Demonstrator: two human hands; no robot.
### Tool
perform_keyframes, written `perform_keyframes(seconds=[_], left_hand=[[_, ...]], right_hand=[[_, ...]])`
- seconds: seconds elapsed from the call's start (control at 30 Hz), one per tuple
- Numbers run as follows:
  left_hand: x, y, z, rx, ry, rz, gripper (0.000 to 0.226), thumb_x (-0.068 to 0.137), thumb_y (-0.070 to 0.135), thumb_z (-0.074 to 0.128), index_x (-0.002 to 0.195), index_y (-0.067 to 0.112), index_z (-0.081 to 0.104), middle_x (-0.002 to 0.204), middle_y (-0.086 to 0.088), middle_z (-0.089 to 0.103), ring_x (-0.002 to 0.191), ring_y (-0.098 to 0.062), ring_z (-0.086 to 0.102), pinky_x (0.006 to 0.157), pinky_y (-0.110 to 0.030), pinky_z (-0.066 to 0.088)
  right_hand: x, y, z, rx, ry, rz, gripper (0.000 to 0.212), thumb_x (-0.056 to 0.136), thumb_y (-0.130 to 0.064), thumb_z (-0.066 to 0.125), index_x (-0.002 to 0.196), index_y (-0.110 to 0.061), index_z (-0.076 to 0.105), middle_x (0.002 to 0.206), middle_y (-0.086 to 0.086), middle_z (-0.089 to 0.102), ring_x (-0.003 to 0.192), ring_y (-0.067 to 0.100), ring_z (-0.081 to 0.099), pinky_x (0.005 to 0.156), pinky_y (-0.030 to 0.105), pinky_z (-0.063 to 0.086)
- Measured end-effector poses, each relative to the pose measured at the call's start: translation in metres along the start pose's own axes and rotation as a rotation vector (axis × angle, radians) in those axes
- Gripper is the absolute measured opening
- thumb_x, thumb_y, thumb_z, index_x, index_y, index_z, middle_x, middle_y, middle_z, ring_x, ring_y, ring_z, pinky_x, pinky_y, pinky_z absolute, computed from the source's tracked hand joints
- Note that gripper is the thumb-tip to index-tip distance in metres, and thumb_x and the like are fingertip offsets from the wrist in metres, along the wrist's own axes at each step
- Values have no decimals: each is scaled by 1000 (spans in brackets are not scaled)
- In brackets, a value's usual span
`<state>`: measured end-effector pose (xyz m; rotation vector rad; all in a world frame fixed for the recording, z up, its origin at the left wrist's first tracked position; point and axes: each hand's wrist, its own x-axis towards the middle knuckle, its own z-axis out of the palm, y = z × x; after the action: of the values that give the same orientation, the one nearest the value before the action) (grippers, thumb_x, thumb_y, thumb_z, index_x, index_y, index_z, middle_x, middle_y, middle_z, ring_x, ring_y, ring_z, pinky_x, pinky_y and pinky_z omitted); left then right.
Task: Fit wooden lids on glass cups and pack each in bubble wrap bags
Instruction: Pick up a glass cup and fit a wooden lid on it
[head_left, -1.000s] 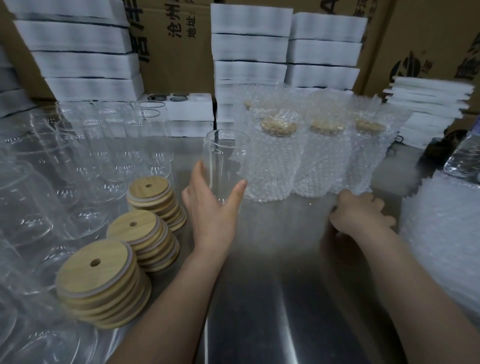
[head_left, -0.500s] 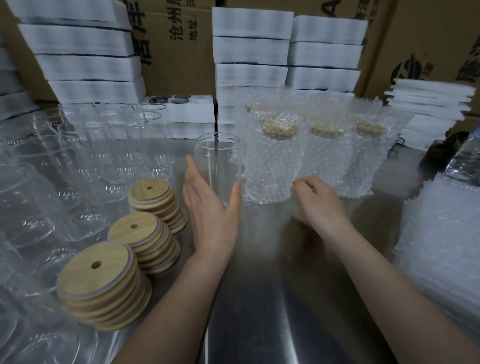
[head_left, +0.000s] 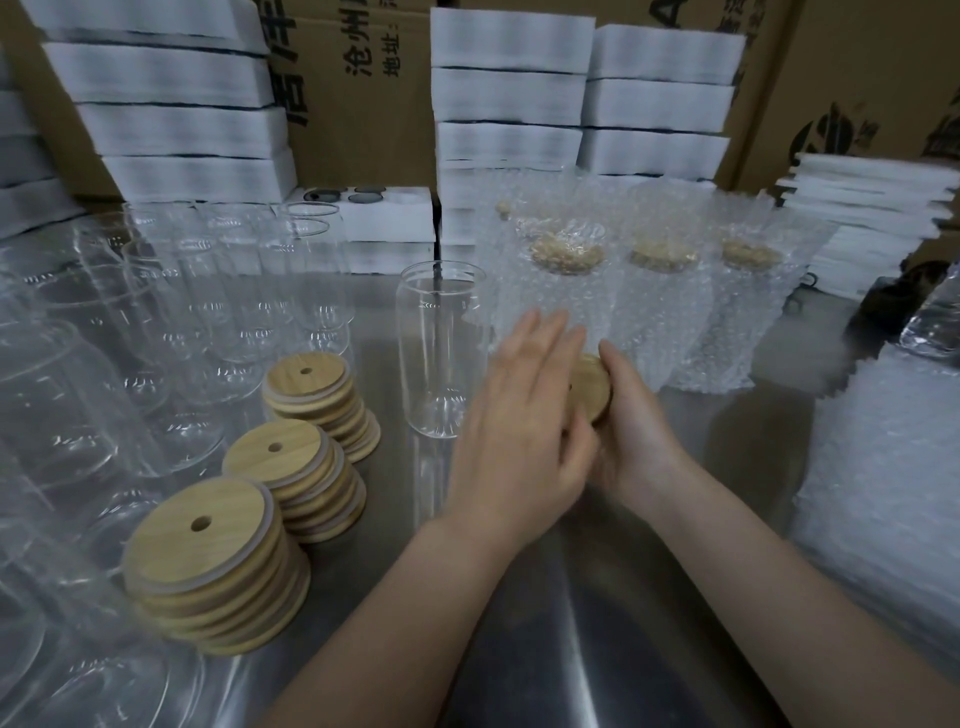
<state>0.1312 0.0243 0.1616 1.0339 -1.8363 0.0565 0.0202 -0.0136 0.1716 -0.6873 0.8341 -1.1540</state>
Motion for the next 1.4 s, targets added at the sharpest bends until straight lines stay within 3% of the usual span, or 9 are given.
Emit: perform_keyframes(seconds=[0.1,0.23,0.33,0.53,0.67,0.9,1.1,1.23,1.4], left_hand=[[-2,2,7,-18,-221,-38,68,95,22,56,154,9,25,162,-5,21,152,-14,7,124,-35,11],[-1,-6,11,27,-280,-68,65,102,27,46,156,11,13,165,-3,8,152,-11,-1,122,-22,-4],[-2,-8,12,57,-273,-69,58,104,20,40,156,11,16,165,-4,9,152,-13,2,120,-18,-7],[-1,-9,11,-13,-255,-53,52,102,7,41,153,15,28,161,-1,23,151,-12,11,123,-26,3],[-1,-8,10,-68,-175,-30,45,100,3,47,144,11,46,152,-4,43,146,-18,30,123,-33,17],[-4,-10,11,-178,30,-33,32,83,-1,68,114,4,72,120,-7,70,119,-14,60,107,-17,38],[-6,-12,10,-162,146,-142,18,80,10,75,97,5,77,97,-6,76,93,-17,71,85,-27,51],[-6,-14,4,-154,180,-200,12,79,11,78,91,8,75,87,0,74,84,-7,64,79,-16,48],[-5,-16,2,-165,170,-251,14,86,10,73,99,8,72,93,0,72,88,-9,64,83,-23,49]], right_hand=[[4,2,-3,15,-17,-18,57,97,-57,39,102,-16,78,110,8,74,98,20,72,67,29,59],[7,5,-4,18,-33,-19,55,99,-52,39,97,-14,79,108,8,75,96,18,73,66,25,58],[8,6,-3,27,-42,-23,50,101,-47,37,111,-12,71,112,5,74,103,15,70,80,26,55],[3,5,1,78,-42,-10,52,103,-47,35,109,-7,68,104,9,75,96,17,73,87,27,53],[2,6,2,103,-9,5,57,102,-51,35,119,-5,65,114,11,72,103,19,71,91,29,53],[6,13,5,203,11,15,57,100,-57,37,102,-7,65,76,5,73,69,14,73,57,24,58],[6,19,9,305,21,7,52,97,-57,44,90,-9,61,67,5,68,61,15,70,53,25,57],[5,20,9,316,19,-15,52,94,-54,52,104,-4,58,94,15,65,84,25,70,66,34,61],[6,21,7,261,-25,-71,53,93,-52,56,106,-1,59,101,18,65,90,27,70,87,40,59]])
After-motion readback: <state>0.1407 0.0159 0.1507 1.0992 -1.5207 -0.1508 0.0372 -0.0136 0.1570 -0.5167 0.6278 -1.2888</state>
